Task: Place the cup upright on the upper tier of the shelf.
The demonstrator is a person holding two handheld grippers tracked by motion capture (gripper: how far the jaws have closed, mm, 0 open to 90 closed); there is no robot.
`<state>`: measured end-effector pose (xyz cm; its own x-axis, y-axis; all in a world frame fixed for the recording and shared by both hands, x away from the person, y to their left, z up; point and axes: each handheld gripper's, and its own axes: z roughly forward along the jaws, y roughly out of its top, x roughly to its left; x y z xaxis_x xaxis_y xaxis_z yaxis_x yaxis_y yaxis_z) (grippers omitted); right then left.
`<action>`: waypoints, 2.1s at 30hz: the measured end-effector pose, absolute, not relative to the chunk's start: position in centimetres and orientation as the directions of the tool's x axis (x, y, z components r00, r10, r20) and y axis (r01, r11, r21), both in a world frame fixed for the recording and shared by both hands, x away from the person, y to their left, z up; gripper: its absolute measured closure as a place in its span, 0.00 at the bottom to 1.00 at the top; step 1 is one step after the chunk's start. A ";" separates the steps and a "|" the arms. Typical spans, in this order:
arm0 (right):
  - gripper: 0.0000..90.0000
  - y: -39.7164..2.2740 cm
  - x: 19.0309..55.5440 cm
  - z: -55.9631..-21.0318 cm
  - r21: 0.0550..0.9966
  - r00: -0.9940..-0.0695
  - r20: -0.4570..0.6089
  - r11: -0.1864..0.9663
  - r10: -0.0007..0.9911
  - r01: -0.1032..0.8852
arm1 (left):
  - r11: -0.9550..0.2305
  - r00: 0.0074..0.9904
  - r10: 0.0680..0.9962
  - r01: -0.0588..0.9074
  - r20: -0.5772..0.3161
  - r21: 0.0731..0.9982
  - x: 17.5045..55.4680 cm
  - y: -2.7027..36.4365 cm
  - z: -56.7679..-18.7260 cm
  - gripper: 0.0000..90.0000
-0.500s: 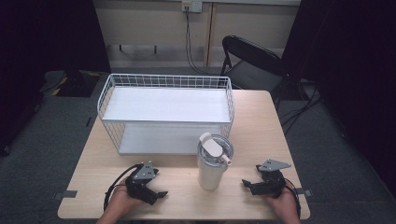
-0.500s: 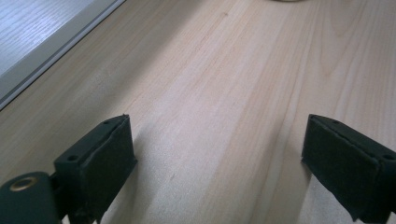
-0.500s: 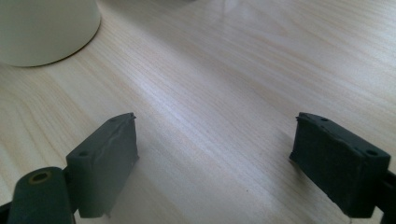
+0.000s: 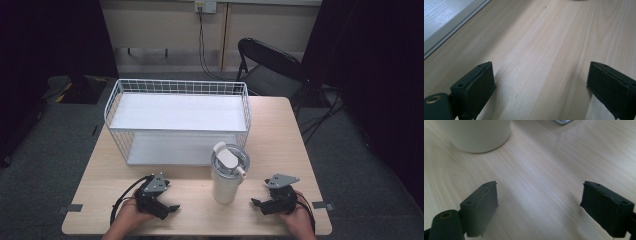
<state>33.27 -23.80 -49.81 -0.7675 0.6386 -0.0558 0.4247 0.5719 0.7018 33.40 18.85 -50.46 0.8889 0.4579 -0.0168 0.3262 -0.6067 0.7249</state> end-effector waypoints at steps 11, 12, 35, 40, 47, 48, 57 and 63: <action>0.14 -22.0 33.0 -48.3 0.743 -0.815 -0.007 0.549 0.579 0.383 | -0.607 0.890 0.456 0.326 -0.018 0.725 33.4 18.8 -50.5 0.07; 0.14 -22.0 33.0 -48.2 0.748 -0.816 -0.002 0.542 0.579 0.383 | -0.607 0.890 0.456 0.326 -0.018 0.725 33.4 18.8 -50.5 0.07; 0.14 -20.7 32.9 -45.8 0.841 -0.854 0.095 0.418 0.512 0.344 | -0.607 0.890 0.455 0.325 -0.018 0.725 33.4 18.8 -50.5 0.07; 0.14 -20.2 32.8 -45.4 0.855 -0.865 0.110 0.397 0.489 0.333 | -0.607 0.890 0.456 0.326 -0.018 0.724 33.4 18.8 -50.5 0.07; 0.14 -19.5 32.9 -45.0 0.871 -0.875 0.120 0.373 0.469 0.319 | -0.610 0.891 0.454 0.323 -0.016 0.724 33.4 18.8 -50.5 0.07; 0.14 -19.4 32.9 -45.0 0.875 -0.875 0.125 0.363 0.467 0.319 | -0.609 0.891 0.454 0.324 -0.017 0.724 33.4 18.8 -50.5 0.07; 0.13 -18.5 33.5 -45.2 0.889 -0.883 0.133 0.340 0.450 0.307 | -0.607 0.890 0.456 0.325 -0.018 0.725 33.4 18.8 -50.5 0.07; 0.13 -18.1 33.8 -45.2 0.899 -0.881 0.123 0.324 0.457 0.294 | -0.609 0.891 0.454 0.324 -0.016 0.724 33.4 18.8 -50.5 0.07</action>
<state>33.83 -18.14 -45.19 -0.8811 0.4565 0.1235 0.2941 0.3244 0.8990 33.41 18.84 -50.46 0.8908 0.4541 -0.0163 0.3239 -0.6094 0.7237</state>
